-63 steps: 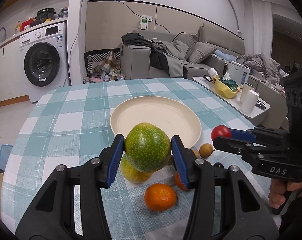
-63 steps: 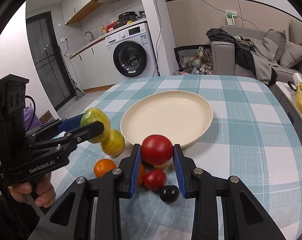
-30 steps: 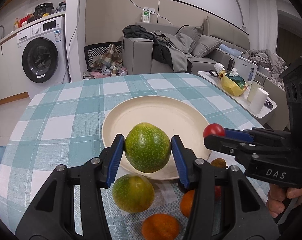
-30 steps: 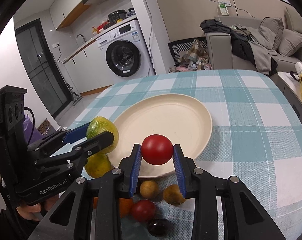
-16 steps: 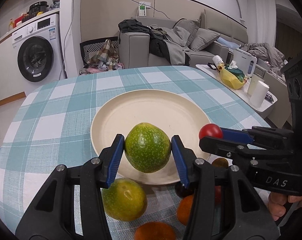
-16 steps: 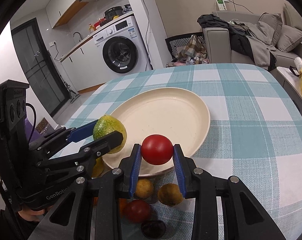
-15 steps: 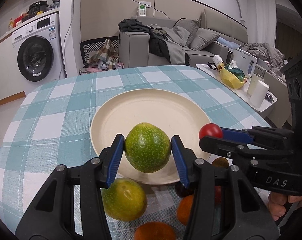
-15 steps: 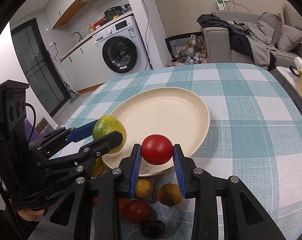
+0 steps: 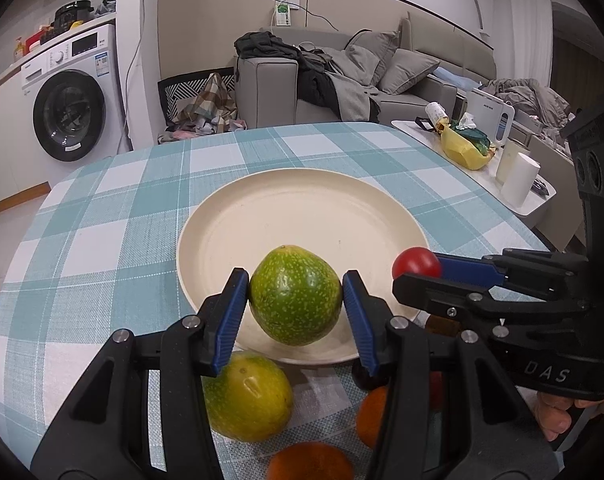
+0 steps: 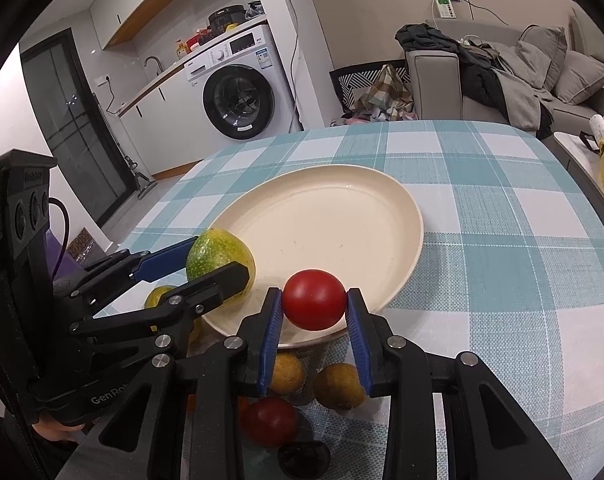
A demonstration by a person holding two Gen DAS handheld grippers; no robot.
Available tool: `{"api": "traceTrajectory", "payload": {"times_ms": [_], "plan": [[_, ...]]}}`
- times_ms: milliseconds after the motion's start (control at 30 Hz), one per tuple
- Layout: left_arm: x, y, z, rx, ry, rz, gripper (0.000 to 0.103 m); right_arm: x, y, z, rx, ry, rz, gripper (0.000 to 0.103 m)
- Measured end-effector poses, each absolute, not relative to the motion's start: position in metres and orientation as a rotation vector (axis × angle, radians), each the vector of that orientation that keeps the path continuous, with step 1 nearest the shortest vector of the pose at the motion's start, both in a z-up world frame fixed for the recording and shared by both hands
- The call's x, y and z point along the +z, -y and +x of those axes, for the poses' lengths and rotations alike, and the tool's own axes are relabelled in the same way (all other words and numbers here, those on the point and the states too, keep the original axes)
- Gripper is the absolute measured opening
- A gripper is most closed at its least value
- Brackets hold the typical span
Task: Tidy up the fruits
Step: 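Carry the green fruit in the left tool and tomato in the right tool over the plate, then lower both fruits onto the cream plate and open both tools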
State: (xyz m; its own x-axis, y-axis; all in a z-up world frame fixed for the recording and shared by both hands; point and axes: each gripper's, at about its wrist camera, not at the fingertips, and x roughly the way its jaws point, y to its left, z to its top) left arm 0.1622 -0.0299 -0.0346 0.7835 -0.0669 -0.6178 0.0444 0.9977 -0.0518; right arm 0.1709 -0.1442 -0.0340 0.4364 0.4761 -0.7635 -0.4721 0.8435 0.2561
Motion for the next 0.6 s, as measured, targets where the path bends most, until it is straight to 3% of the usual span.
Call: {"api": "traceTrajectory", "payload": {"times_ms": [300,433,600], "plan": [[-0.038,0.025,0.160,-0.064,-0.674,-0.063,0.046,-0.034,0.145,0.171,0.584,-0.945,0.005,0.033],[-0.032,0.022,0.155,-0.059,-0.653,-0.061,0.048,-0.033,0.145,0.169,0.583,-0.936,-0.006,0.043],[-0.026,0.015,0.148,-0.037,-0.637,-0.072,0.070,-0.028,0.148,0.166,0.573,-0.918,-0.014,0.058]]}}
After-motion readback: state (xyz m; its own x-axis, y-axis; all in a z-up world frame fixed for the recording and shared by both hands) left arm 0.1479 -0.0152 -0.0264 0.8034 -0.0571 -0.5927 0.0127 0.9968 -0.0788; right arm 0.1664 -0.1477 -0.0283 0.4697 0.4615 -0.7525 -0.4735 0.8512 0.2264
